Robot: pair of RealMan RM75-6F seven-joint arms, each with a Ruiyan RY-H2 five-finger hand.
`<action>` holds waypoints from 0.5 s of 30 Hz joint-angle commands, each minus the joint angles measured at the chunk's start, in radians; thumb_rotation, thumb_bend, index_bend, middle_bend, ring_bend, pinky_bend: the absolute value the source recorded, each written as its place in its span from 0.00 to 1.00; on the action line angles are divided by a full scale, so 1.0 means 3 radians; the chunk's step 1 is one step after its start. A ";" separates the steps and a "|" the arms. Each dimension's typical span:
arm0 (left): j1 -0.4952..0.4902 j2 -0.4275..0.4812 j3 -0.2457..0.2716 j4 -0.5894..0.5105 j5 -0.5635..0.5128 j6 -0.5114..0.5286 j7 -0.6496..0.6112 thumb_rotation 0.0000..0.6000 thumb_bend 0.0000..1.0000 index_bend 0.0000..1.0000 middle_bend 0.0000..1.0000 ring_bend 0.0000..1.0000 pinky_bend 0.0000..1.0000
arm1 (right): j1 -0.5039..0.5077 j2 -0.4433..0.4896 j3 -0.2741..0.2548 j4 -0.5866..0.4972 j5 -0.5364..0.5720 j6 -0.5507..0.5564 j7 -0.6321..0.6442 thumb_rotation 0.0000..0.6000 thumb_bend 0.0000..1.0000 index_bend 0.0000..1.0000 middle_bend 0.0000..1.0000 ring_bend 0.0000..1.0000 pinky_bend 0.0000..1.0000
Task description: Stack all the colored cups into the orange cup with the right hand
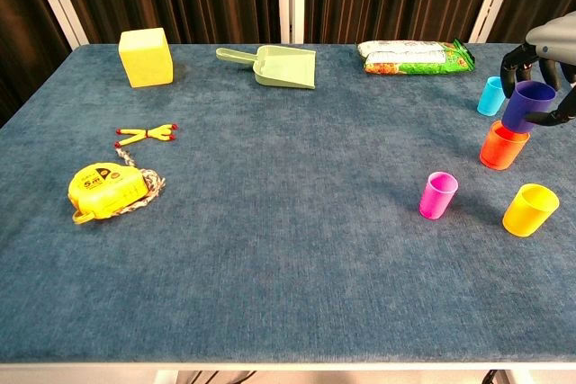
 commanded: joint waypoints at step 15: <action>0.0000 -0.0009 -0.0005 0.0038 -0.0016 -0.0008 -0.0049 1.00 0.02 0.02 0.00 0.00 0.00 | 0.0057 -0.0041 0.0000 0.0013 0.0128 -0.0081 -0.0089 1.00 0.24 0.28 0.32 0.38 0.40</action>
